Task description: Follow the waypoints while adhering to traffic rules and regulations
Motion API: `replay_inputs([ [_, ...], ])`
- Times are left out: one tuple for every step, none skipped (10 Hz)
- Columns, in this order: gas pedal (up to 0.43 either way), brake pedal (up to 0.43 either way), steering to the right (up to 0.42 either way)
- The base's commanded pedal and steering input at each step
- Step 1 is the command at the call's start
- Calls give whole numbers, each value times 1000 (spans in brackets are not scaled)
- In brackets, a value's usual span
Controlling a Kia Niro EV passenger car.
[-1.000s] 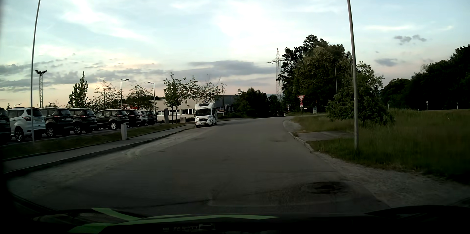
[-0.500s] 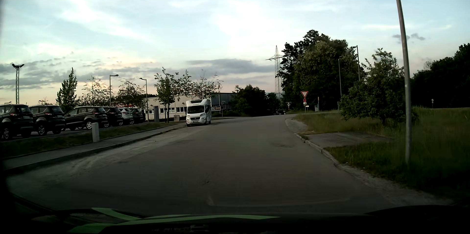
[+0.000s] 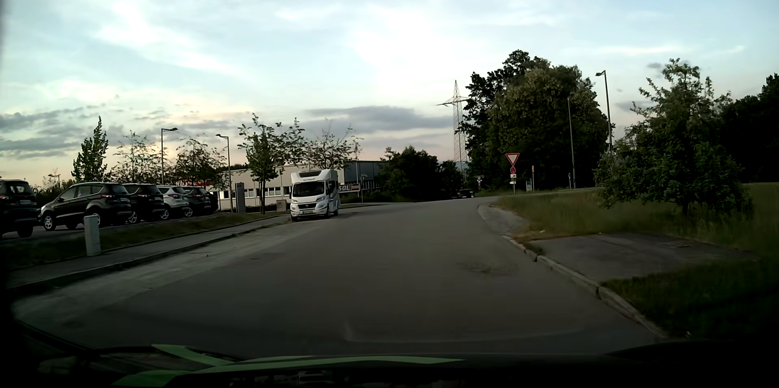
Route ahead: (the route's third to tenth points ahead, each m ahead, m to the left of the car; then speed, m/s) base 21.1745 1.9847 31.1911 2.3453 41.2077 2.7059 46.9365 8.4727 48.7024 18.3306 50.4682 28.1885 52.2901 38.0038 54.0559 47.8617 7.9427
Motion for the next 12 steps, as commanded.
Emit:
replay_inputs([
  [8, 0, 4],
  [8, 0, 4],
  [0, 0, 4],
  [0, 0, 4],
  [0, 0, 4],
  [0, 0, 4],
  [0, 0, 4],
  [0, 0, 4],
  [0, 0, 4],
  [0, 0, 5],
  [0, 0, 6],
  [0, 0, 11],
])
